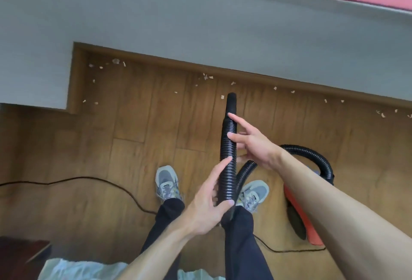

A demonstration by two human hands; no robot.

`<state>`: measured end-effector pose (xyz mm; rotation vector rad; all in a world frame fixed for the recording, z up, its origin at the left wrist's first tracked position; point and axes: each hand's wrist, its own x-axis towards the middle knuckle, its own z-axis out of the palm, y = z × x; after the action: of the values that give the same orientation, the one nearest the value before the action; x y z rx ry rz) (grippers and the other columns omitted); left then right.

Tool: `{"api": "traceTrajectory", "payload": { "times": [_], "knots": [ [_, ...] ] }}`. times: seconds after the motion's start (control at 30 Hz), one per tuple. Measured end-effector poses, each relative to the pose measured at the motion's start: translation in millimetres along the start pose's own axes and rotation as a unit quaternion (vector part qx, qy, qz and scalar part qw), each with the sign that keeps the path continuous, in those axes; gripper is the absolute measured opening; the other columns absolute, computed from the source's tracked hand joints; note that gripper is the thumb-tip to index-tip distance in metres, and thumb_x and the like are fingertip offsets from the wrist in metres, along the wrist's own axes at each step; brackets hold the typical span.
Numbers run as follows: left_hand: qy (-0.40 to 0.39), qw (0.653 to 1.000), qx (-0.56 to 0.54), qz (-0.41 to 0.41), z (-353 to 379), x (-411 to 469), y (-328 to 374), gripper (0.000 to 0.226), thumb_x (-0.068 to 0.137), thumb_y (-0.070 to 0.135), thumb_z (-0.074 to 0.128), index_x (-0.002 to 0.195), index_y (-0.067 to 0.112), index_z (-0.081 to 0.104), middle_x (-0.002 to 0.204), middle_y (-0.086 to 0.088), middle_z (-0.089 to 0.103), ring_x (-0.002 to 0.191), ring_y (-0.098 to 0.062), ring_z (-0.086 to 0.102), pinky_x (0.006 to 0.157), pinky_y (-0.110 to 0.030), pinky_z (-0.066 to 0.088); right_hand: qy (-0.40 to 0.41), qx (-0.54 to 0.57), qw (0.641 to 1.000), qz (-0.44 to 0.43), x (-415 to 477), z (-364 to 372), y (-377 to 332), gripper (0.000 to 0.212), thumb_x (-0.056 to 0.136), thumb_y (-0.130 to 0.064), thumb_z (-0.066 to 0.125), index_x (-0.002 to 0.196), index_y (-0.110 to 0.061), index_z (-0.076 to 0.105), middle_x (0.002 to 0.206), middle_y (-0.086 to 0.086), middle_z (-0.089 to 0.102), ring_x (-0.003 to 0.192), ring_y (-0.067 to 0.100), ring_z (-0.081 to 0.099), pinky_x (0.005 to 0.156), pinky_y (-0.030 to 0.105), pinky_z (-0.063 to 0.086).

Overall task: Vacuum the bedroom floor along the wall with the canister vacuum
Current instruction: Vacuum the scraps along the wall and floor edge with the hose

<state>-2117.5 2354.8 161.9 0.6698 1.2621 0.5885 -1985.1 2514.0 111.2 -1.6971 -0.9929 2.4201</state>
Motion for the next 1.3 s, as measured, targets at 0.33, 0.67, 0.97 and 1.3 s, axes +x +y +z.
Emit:
{"api": "traceTrajectory", "payload": {
  "times": [0.33, 0.67, 0.97, 1.3],
  "knots": [
    [0.080, 0.996, -0.028, 0.006, -105, -28, -26, 0.085, 0.086, 0.000, 0.068, 0.142, 0.054, 0.033, 0.138, 0.018, 0.043, 0.099, -0.006, 0.054, 0.095, -0.037, 0.054, -0.049, -0.148, 0.988, 0.005, 68, 130, -34, 0.060, 0.094, -0.020, 0.067, 0.143, -0.042, 0.042, 0.118, 0.009, 0.060, 0.099, 0.027, 0.069, 0.071, 0.051, 0.061],
    [0.198, 0.971, -0.132, -0.014, -154, -33, -47, 0.084, 0.080, -0.007, 0.072, 0.136, 0.047, 0.041, 0.123, -0.009, 0.055, 0.092, -0.018, 0.060, 0.092, -0.038, 0.056, -0.064, -0.255, 0.964, -0.045, 117, 213, -45, 0.065, 0.092, -0.022, 0.068, 0.144, -0.041, 0.034, 0.109, 0.002, 0.057, 0.091, 0.026, 0.069, 0.060, 0.048, 0.062],
    [0.193, 0.979, -0.064, -0.010, -130, -18, -47, 0.071, 0.083, 0.001, 0.072, 0.134, 0.041, 0.044, 0.115, 0.016, 0.055, 0.092, -0.021, 0.059, 0.090, -0.048, 0.054, -0.072, -0.127, 0.989, 0.037, 111, 174, -34, 0.057, 0.099, -0.008, 0.051, 0.143, -0.043, 0.044, 0.125, 0.005, 0.059, 0.111, 0.027, 0.062, 0.083, 0.046, 0.060],
    [0.131, 0.989, -0.025, -0.069, -82, 3, -44, 0.069, 0.086, 0.003, 0.073, 0.128, 0.051, 0.047, 0.114, 0.011, 0.055, 0.091, -0.034, 0.066, 0.077, -0.051, 0.061, -0.016, -0.067, 0.998, 0.011, 74, 106, 6, 0.059, 0.101, -0.014, 0.053, 0.149, -0.043, 0.033, 0.115, 0.012, 0.064, 0.088, 0.017, 0.070, 0.068, 0.031, 0.061]
  ]
}}
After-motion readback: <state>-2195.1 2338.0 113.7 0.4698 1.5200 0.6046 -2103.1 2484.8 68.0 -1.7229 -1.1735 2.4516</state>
